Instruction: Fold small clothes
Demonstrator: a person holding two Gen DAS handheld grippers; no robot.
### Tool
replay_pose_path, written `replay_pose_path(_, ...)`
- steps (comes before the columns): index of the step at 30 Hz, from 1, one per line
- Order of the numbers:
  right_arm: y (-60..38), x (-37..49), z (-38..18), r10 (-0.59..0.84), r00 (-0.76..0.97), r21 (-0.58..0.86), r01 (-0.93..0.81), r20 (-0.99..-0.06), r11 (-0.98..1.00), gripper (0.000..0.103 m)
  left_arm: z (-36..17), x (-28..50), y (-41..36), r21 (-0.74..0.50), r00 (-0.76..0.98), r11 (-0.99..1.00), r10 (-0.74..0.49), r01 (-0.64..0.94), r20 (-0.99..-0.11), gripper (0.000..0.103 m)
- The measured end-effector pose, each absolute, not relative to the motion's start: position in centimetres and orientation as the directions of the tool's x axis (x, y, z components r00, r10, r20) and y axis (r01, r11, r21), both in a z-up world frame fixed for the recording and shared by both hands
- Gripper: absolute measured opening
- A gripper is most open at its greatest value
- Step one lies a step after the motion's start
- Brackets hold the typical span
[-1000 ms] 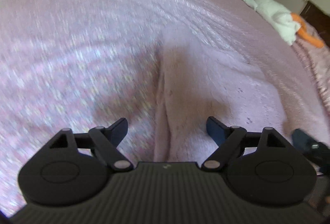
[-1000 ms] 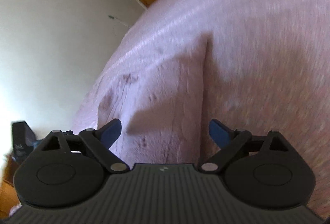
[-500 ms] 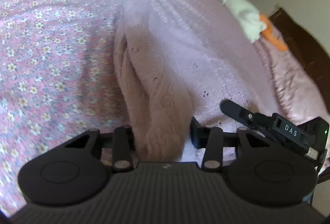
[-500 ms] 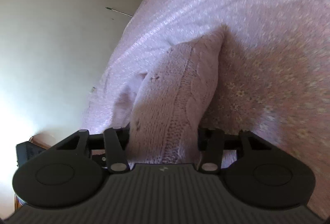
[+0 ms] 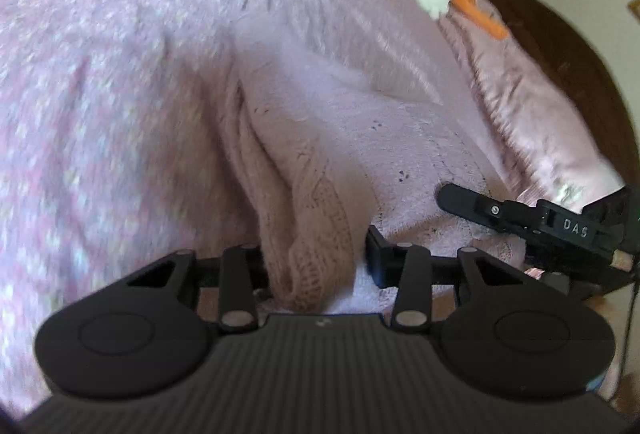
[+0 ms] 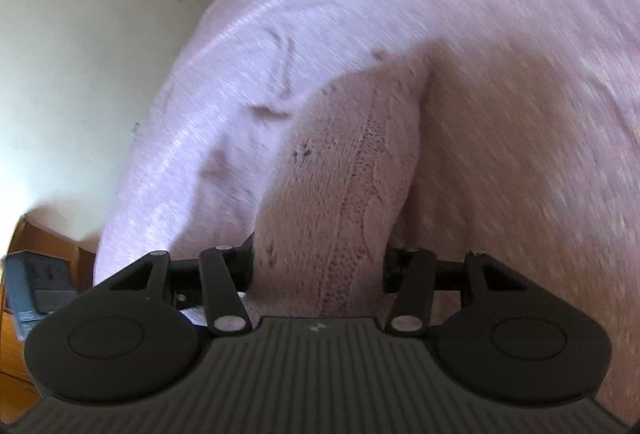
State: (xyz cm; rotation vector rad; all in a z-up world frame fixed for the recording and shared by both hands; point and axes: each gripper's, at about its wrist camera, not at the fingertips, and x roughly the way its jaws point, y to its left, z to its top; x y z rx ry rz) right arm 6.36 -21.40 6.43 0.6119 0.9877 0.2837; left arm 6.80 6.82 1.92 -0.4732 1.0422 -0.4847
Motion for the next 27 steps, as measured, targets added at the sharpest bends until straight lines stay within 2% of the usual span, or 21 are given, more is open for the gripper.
replay_pose_path(4,-21.5,4.0,4.8,0.449,0.563,0.581,0.069,-0.694,0.811,0.068,1.3,5.2,5.8,-0.435,0.458,0.885,-0.461,0.168,-0.76,0.048)
replay_pose_path(8,-21.0,2.0,5.6,0.404,0.619,0.549,0.053,-0.674,0.834,0.075,2.5,4.0,6.1,-0.339,0.508,0.923,-0.382,0.181,-0.772,0.05)
replay_pose_path(10,-20.9,0.7,6.3,0.374,0.641,0.509,0.03,-0.671,0.861,0.078,3.2,3.2,6.5,-0.289,0.541,0.943,-0.332,0.166,-0.773,0.055)
replay_pose_path(14,-20.1,-2.3,7.6,0.341,0.666,0.441,-0.019,-0.664,0.897,0.087,4.1,1.0,7.4,-0.227,0.584,0.96,-0.279,0.162,-0.762,0.055)
replay_pose_path(15,-19.9,-3.0,7.7,0.326,0.673,0.421,-0.025,-0.663,0.907,0.089,4.2,0.4,7.3,-0.213,0.588,0.963,-0.269,0.165,-0.763,0.058)
replay_pose_path(18,-19.4,-4.4,7.9,0.277,0.694,0.353,-0.035,-0.665,0.935,0.098,4.4,-1.2,6.8,-0.152,0.602,0.974,-0.223,0.168,-0.767,0.075)
replay_pose_path(20,-19.0,-5.3,7.7,0.244,0.697,0.307,-0.036,-0.675,0.951,0.103,4.3,-2.1,6.3,-0.108,0.616,0.98,-0.188,0.165,-0.765,0.076)
replay_pose_path(27,-17.6,-6.3,5.0,0.18,0.645,0.199,-0.045,-0.742,0.979,0.103,2.2,-3.5,4.0,-0.025,0.612,0.992,-0.098,0.127,-0.785,0.083)
